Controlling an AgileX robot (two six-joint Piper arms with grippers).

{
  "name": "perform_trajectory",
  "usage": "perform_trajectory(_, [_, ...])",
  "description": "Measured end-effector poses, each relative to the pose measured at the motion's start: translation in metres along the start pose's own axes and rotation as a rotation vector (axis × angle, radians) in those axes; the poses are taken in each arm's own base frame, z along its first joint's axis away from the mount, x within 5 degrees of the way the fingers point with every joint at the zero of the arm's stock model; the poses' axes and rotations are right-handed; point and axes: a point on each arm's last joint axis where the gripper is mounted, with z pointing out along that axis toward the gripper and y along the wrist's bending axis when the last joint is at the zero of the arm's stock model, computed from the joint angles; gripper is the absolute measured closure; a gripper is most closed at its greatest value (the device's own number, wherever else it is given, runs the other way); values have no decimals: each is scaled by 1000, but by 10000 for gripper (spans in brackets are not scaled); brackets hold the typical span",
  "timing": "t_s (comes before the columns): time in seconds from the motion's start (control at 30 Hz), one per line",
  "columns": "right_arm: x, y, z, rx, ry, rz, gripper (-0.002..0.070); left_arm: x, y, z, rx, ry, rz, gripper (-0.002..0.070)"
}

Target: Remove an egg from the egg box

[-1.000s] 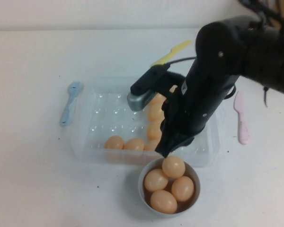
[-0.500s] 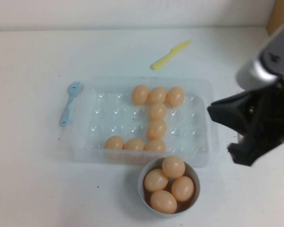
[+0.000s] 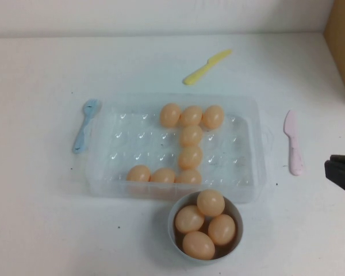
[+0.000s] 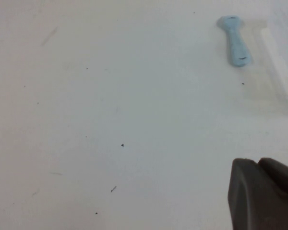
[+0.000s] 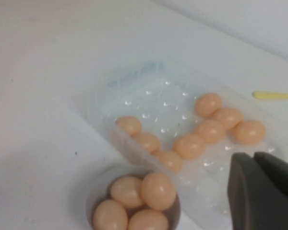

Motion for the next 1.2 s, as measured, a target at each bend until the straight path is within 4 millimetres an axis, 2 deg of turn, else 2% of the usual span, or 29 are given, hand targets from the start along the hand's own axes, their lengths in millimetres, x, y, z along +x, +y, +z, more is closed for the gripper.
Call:
perform_trajectory(0.13, [7, 0, 0, -5, 63, -14, 693, 0, 0, 0, 0, 0, 0, 680])
perform_trajectory(0.4, [31, 1, -7, -12, 337, -44, 694, 0, 0, 0, 0, 0, 0, 680])
perform_trajectory(0.8, [26, -6, -38, 82, 169, -139, 694, 0, 0, 0, 0, 0, 0, 680])
perform_trajectory(0.93, [45, -5, -37, 102, 60, -165, 694, 0, 0, 0, 0, 0, 0, 680])
perform_trajectory(1.1, [89, -3, -38, 159, -128, -105, 694, 0, 0, 0, 0, 0, 0, 680])
perform_trajectory(1.2, [112, -6, -41, 244, -162, -62, 694, 0, 0, 0, 0, 0, 0, 680])
